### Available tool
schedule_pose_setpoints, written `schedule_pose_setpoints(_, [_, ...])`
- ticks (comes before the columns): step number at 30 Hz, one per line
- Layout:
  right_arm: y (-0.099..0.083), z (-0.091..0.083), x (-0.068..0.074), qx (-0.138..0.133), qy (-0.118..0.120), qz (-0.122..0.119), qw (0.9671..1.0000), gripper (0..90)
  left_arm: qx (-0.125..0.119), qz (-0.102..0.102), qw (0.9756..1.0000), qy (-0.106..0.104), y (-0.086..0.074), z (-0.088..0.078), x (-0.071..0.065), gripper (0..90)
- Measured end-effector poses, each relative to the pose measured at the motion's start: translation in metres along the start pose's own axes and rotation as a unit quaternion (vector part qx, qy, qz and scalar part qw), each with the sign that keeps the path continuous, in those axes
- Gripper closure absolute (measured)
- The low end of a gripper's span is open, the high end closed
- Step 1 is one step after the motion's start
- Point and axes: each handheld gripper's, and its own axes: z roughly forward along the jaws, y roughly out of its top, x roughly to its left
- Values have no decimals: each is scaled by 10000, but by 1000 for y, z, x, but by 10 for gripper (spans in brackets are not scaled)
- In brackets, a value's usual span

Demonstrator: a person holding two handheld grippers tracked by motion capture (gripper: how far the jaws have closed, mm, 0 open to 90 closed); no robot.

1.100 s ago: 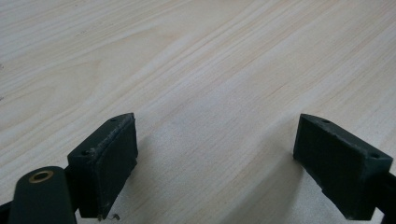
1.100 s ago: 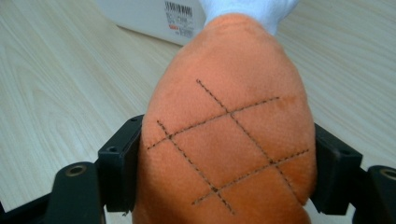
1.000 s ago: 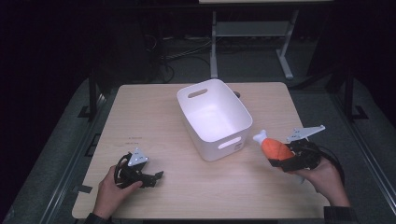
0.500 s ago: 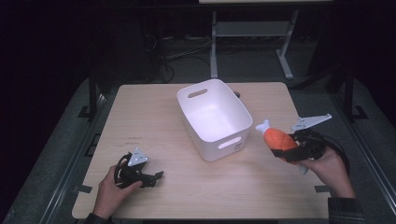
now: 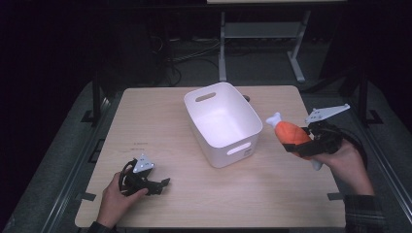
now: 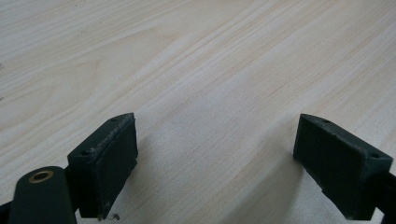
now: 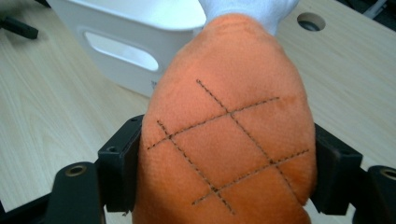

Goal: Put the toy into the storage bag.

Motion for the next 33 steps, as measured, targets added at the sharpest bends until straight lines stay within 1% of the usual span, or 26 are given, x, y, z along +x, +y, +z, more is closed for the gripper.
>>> schedule_pose_setpoints(3, [5, -1, 0, -34, 19, 0, 10000, 253, -5, 2, 10000, 2, 0, 0, 0, 128])
schedule_pose_setpoints(4, [10, -1, 0, -33, 13, -6, 10000, 253, -2, 2, 10000, 1, 0, 0, 0, 128])
schedule_pose_setpoints(8, [20, 1, 1, -27, 21, -58, 10000, 253, 4, 3, 10000, -1, 0, 0, 0, 128])
schedule_pose_setpoints(9, [20, 1, 1, -27, 21, -58, 10000, 253, 4, 3, 10000, -1, 0, 0, 0, 128])
schedule_pose_setpoints(12, [30, 3, 2, -46, 45, -98, 9999, 253, -1, 3, 10000, 1, 0, 0, 0, 128])
schedule_pose_setpoints(15, [35, 5, 2, -66, 66, -114, 9999, 253, -2, 0, 10000, 1, 0, 0, 0, 128])
schedule_pose_setpoints(16, [40, 6, 3, -79, 103, -123, 9998, 253, -1, 2, 10000, 1, 0, 0, 0, 128])
schedule_pose_setpoints(17, [40, 6, 3, -79, 103, -123, 9998, 253, -1, 2, 10000, 1, 0, 0, 0, 128])
schedule_pose_setpoints(18, [45, 8, 4, -74, 113, -145, 9998, 253, -6, 1, 10000, 3, 0, 0, 0, 128])
schedule_pose_setpoints(21, [50, 10, 5, -89, 144, -167, 9997, 253, -6, 1, 10000, 3, 0, 0, 0, 128])
schedule_pose_setpoints(26, [63, 18, 6, -132, 262, -167, 9994, 253, -7, 1, 10000, 3, 0, 0, 0, 128])
schedule_pose_setpoints(27, [63, 18, 6, -132, 262, -167, 9994, 253, -7, 1, 10000, 3, 0, 0, 0, 128])
schedule_pose_setpoints(30, [73, 23, 8, -138, 284, -156, 9994, 253, -8, 2, 10000, 4, 0, 0, 0, 128])
schedule_pose_setpoints(33, [77, 25, 10, -174, 308, -161, 9992, 253, -2, 5, 10000, 4, 0, 0, 0, 128])
